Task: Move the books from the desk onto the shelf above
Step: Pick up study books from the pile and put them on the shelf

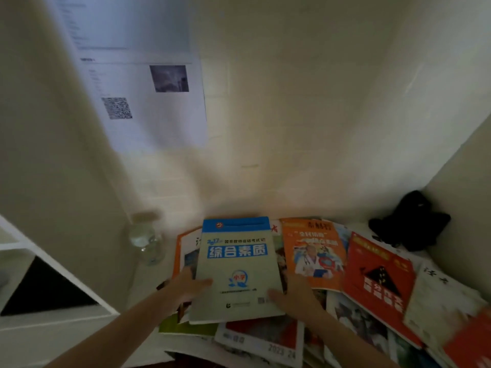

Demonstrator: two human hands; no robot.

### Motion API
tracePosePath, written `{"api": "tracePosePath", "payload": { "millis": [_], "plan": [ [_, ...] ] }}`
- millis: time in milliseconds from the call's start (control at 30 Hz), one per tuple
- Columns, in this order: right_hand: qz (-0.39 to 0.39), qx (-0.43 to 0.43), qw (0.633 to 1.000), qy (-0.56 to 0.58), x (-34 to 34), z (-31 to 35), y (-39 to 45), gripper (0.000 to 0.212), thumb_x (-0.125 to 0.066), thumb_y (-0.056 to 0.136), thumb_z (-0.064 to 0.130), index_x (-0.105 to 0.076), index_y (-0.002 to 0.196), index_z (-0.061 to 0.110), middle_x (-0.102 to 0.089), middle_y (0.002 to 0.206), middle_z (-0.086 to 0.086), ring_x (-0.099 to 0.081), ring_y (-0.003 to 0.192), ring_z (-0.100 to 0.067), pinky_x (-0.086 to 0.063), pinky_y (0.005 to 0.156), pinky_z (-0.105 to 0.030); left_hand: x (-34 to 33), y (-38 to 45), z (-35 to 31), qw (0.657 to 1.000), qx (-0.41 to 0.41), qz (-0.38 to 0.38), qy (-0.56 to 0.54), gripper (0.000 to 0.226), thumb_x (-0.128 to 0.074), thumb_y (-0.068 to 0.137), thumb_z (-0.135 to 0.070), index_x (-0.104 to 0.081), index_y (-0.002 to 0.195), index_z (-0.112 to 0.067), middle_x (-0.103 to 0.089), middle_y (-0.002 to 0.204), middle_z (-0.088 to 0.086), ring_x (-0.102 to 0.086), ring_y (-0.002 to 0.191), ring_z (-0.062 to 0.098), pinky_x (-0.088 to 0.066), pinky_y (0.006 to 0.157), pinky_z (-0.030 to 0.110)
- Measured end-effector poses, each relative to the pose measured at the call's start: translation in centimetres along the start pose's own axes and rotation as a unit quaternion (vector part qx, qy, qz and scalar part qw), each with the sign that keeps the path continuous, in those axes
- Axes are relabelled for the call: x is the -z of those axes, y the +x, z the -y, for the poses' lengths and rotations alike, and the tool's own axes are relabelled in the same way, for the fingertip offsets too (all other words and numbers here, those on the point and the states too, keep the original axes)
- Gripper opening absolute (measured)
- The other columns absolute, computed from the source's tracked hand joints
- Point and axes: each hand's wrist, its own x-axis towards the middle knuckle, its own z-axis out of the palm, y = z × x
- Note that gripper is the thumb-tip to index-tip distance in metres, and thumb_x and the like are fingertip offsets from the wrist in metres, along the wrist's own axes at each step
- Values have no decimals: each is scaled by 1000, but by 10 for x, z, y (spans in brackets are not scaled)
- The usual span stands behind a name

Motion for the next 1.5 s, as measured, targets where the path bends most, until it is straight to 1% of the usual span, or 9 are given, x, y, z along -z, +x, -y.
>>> {"api": "tracePosePath", "payload": {
  "millis": [233, 367, 533, 667, 900, 1100, 1200, 1333, 1500],
  "plan": [
    [-39, -86, 993, 68, -5, 7, 9, 44, -75, 81, 27, -54, 117, 14, -62, 113, 3, -62, 107, -18, -53, 83, -25, 0, -4, -1, 993, 47, 48, -96, 30, -70, 84, -16, -61, 113, -16, -75, 97, 6, -71, 92, 26, -58, 77, 44],
    [-2, -159, 968, 192, 19, 14, 3, 36, -78, 77, 21, -60, 107, 11, -69, 107, -3, -67, 97, -20, -58, 78, -32, -1, -12, -14, 983, 23, 104, -150, 35, -65, 87, -11, -57, 121, -16, -73, 108, 9, -70, 99, 29, -57, 81, 48],
    [88, -173, 933, 304, 59, 34, -8, 30, -74, 80, 6, -65, 108, 0, -73, 102, -12, -70, 96, -26, -58, 82, -40, 9, -43, -52, 980, -21, 57, -188, 43, -70, 83, -8, -45, 118, -10, -67, 111, 18, -70, 93, 35, -57, 81, 52],
    [162, -67, 938, 299, 77, 64, -21, 39, -73, 81, 8, -64, 119, 14, -72, 112, -7, -68, 104, -29, -54, 90, -49, 37, -89, -71, 971, -69, 18, -227, 54, -76, 74, -8, -44, 117, -9, -64, 115, 23, -70, 91, 38, -57, 76, 54],
    [168, 119, 950, 236, 55, 149, -65, 53, -77, 74, 1, -63, 119, 25, -75, 98, 0, -73, 88, -22, -60, 73, -41, 81, -216, -46, 953, -168, -81, -237, 59, -72, 75, -4, -45, 123, -25, -72, 109, 9, -70, 98, 29, -58, 80, 47],
    [228, 225, 925, 203, -22, 177, -124, 60, -76, 74, -3, -60, 119, 31, -75, 102, 5, -71, 93, -13, -59, 74, -31, 88, -327, 13, 924, -211, -240, -210, 57, -68, 81, -1, -44, 126, -27, -72, 107, 6, -71, 96, 28, -60, 71, 38],
    [218, 300, 901, 225, -56, 185, -156, 66, -77, 74, -1, -55, 123, 36, -74, 103, 7, -70, 97, -11, -58, 81, -29, 94, -372, 41, 906, -223, -295, -205, 59, -67, 83, -2, -41, 128, -31, -72, 110, 5, -70, 97, 29, -60, 72, 41],
    [174, 393, 866, 256, -82, 240, -169, 68, -72, 75, -12, -55, 123, 35, -75, 96, 14, -72, 86, -9, -57, 67, -22, 116, -425, 47, 848, -262, -394, -238, 67, -81, 73, -21, -45, 128, -35, -71, 113, 3, -70, 99, 25, -60, 73, 39],
    [156, 551, 790, 220, -61, 365, -196, 67, -68, 82, -2, -50, 132, 40, -72, 100, 19, -71, 88, -5, -59, 70, -24, 177, -480, 2, 771, -346, -485, -226, 54, -66, 79, -6, -51, 116, -41, -74, 103, 0, -72, 90, 20, -59, 62, 31]
  ]
}}
